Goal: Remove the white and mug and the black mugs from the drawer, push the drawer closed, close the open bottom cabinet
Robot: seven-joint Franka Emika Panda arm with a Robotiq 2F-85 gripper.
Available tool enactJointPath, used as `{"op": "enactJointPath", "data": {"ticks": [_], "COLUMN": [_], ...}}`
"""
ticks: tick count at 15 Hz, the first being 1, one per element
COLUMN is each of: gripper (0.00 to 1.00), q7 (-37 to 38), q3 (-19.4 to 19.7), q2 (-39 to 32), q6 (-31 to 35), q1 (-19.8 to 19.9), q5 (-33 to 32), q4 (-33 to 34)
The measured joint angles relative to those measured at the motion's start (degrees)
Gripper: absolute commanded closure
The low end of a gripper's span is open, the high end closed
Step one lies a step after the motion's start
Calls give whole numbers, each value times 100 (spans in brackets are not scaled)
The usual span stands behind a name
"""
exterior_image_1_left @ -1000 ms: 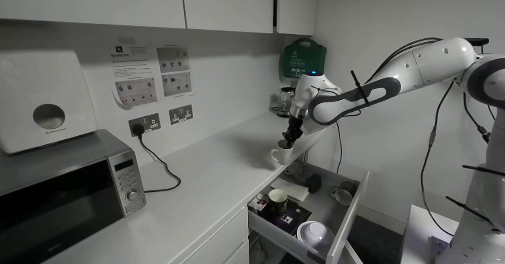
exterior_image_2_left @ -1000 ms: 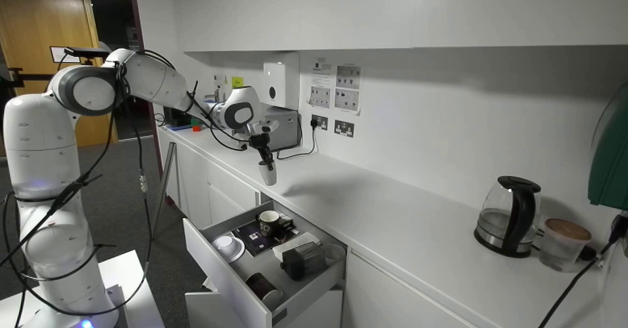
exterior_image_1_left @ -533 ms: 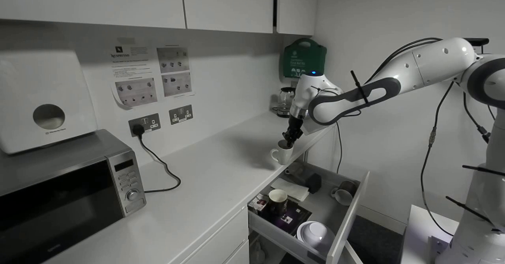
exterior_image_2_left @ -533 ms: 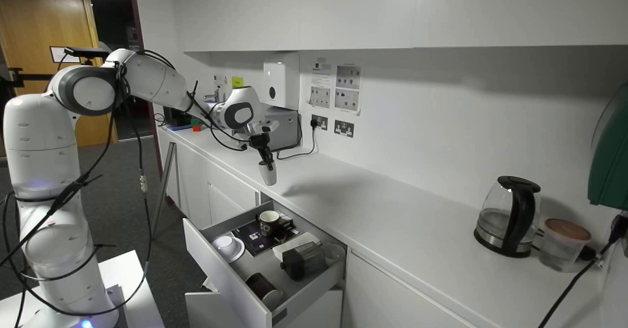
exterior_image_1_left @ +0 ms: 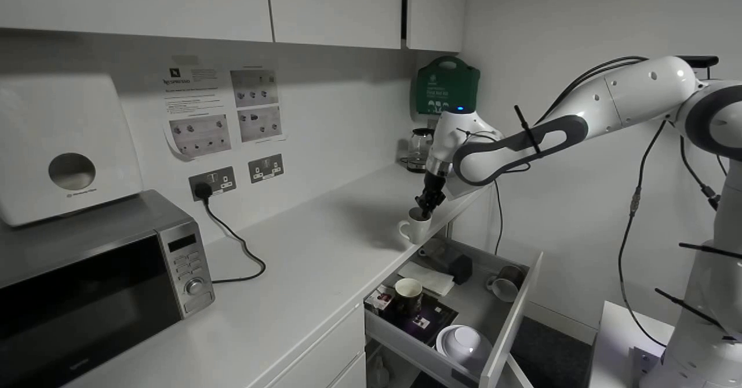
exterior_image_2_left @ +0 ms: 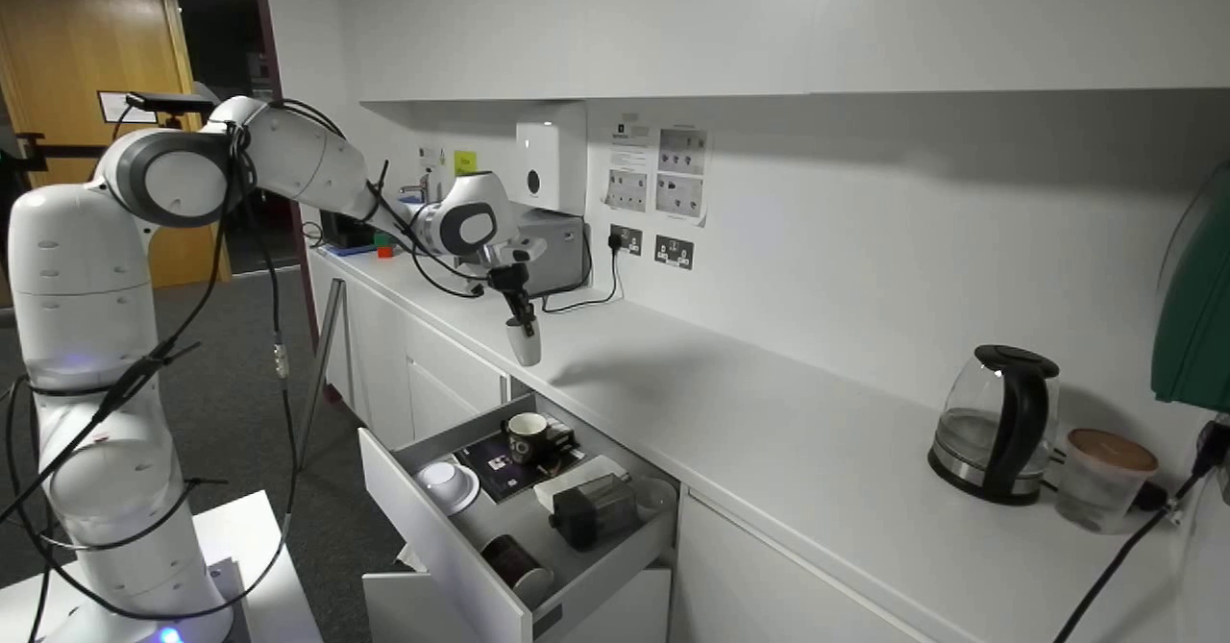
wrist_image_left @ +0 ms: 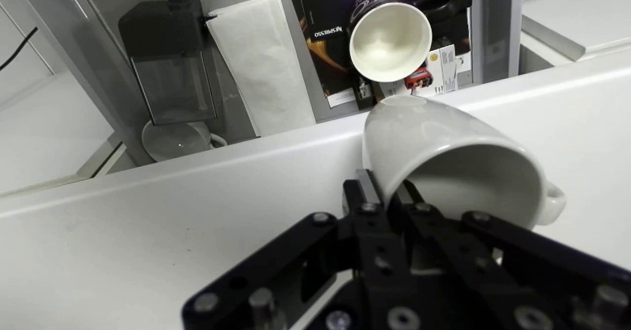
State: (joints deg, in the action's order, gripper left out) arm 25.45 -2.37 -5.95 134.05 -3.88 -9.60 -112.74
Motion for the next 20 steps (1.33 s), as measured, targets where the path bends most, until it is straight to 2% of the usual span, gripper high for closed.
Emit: {"op": "enactJointPath", "data": {"ticks": [10, 20], "gripper": [98, 98], "q7": [0, 0], "q3": [0, 0], "q2": [-113, -681], "q6": [-55, -890], "q1": [-33, -103], "q5": [58, 77], "q4": [110, 1177]}}
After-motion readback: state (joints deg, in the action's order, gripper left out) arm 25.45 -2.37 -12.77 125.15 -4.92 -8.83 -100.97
